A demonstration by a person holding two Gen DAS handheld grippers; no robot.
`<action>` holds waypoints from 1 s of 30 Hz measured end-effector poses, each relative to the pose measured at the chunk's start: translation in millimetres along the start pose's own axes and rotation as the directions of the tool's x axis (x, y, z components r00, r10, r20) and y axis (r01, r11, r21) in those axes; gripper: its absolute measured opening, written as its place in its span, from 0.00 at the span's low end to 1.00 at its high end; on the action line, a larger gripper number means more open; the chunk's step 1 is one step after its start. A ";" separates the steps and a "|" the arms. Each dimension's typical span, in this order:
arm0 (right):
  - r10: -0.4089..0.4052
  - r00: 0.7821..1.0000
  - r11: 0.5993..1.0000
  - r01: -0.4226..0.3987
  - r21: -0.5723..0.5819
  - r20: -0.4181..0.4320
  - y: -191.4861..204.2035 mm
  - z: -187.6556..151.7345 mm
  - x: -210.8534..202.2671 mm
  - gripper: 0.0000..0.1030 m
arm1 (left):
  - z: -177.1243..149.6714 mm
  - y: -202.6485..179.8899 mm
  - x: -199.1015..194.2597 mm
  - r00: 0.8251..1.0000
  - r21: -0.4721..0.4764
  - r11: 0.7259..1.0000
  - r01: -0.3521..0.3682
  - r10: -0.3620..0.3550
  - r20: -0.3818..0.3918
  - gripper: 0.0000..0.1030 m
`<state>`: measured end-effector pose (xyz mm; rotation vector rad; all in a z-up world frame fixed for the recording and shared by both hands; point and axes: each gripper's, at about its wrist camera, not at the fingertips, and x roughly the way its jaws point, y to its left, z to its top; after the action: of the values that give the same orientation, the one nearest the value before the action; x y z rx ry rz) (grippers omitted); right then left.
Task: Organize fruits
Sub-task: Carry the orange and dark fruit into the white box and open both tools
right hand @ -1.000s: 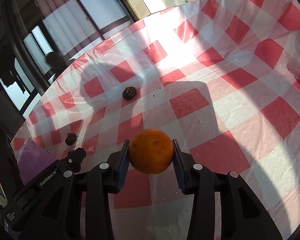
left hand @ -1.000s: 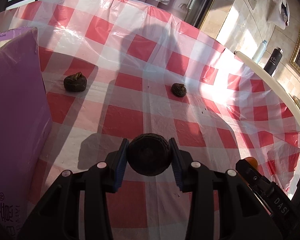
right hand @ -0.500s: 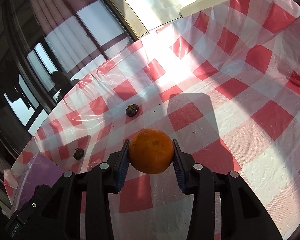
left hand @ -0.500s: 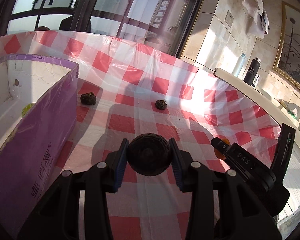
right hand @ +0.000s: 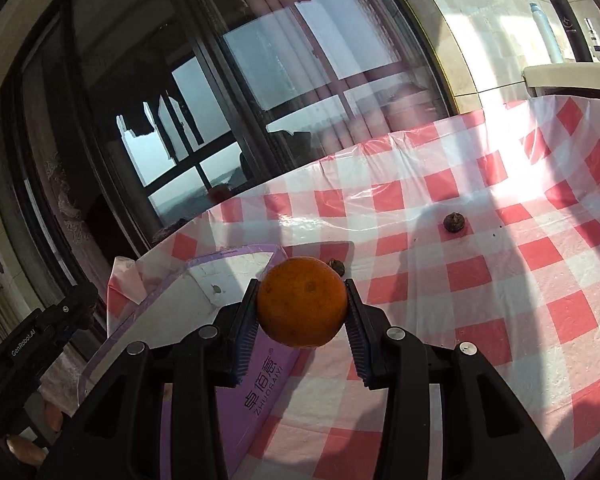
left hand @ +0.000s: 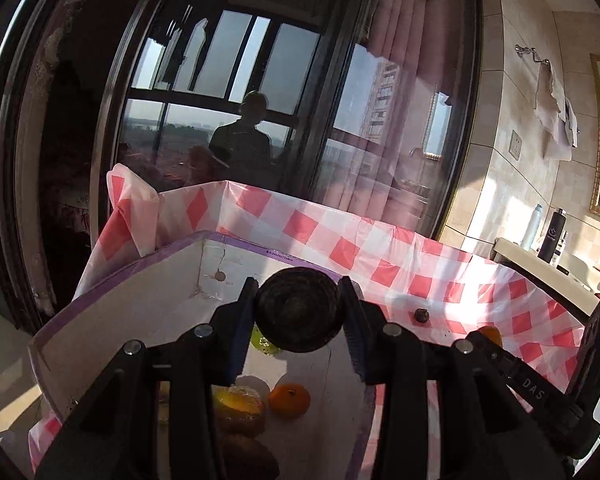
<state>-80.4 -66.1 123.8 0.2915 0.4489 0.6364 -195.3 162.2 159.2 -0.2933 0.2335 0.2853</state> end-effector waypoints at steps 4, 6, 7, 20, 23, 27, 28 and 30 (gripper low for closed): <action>0.088 0.994 0.991 -0.094 -0.099 -0.057 54.3 -8.8 17.8 0.40 | 5.3 32.8 1.7 0.992 0.009 0.992 -0.124 0.124 0.013 0.40; 0.107 0.990 0.979 -0.121 -0.162 -0.094 80.4 -16.8 29.3 0.40 | 2.9 46.4 8.0 0.986 0.018 0.986 -0.166 0.166 -0.028 0.40; 0.108 0.987 0.971 -0.130 -0.202 -0.116 94.0 -21.7 35.5 0.40 | 0.8 53.0 11.2 0.983 0.022 0.984 -0.177 0.178 -0.054 0.40; -0.185 0.885 0.828 -0.093 -0.553 -0.427 155.9 -66.3 116.5 0.40 | -34.9 86.4 63.6 0.891 0.191 0.955 -0.227 0.283 -0.355 0.40; -0.253 0.834 0.789 -0.115 -0.603 -0.490 154.8 -71.4 126.0 0.40 | -41.0 81.5 73.5 0.857 0.285 0.933 -0.218 0.323 -0.401 0.41; -0.316 0.765 0.741 -0.171 -0.649 -0.562 163.2 -80.3 133.1 0.46 | -45.7 79.8 79.4 0.807 0.344 0.929 -0.134 0.304 -0.506 0.60; -0.340 0.761 0.727 -0.161 -0.668 -0.553 164.3 -82.0 132.9 0.52 | -47.3 79.7 79.1 0.797 0.360 0.924 -0.129 0.313 -0.516 0.60; -0.373 0.763 0.700 -0.142 -0.700 -0.527 166.1 -84.3 129.6 0.58 | -49.9 79.9 78.8 0.787 0.374 0.919 -0.125 0.321 -0.527 0.61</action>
<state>-112.6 153.4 75.9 -0.7472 0.8349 0.7210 -155.5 238.8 71.8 -0.0153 0.9245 0.3866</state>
